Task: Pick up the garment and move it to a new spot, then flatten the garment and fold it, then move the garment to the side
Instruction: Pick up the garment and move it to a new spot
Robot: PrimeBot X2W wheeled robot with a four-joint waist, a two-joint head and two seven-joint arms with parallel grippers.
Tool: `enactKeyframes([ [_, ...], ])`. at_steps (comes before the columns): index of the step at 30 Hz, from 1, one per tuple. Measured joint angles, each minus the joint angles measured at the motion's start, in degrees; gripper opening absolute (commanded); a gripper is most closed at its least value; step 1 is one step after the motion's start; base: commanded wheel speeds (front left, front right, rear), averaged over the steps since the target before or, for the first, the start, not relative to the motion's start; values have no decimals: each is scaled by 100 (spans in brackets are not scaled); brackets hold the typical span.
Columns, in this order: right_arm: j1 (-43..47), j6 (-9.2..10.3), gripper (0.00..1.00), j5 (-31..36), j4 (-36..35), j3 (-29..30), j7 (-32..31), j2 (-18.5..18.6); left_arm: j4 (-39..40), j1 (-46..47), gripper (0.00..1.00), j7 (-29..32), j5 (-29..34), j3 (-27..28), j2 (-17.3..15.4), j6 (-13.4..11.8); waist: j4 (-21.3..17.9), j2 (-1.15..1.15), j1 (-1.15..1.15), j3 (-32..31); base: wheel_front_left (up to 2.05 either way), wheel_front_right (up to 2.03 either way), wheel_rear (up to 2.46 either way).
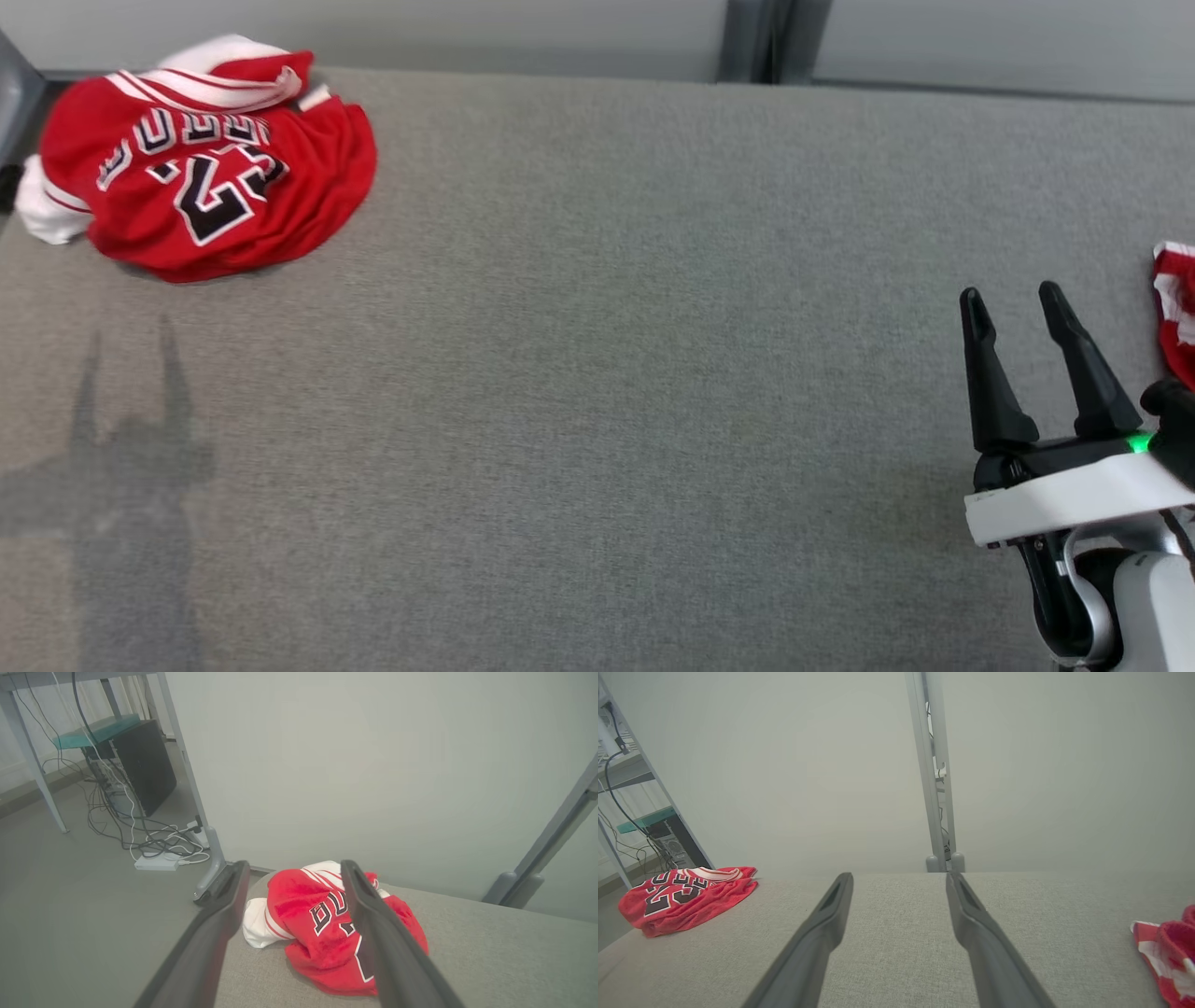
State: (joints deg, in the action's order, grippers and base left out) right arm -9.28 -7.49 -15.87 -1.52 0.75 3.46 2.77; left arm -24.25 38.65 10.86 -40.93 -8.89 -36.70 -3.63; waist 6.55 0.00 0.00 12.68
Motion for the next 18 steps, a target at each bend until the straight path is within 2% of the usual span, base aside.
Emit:
enactKeyframes([
  [9,-358,0,100,86,-301,-23,-32,1,-692,511,100,528,-102,94,-377,-40,-626,0,0,1107,0,0,0],
  [18,-492,0,100,126,-419,16,5,2,-1209,611,100,556,-115,176,-493,-172,-1048,0,0,1993,0,0,0],
])
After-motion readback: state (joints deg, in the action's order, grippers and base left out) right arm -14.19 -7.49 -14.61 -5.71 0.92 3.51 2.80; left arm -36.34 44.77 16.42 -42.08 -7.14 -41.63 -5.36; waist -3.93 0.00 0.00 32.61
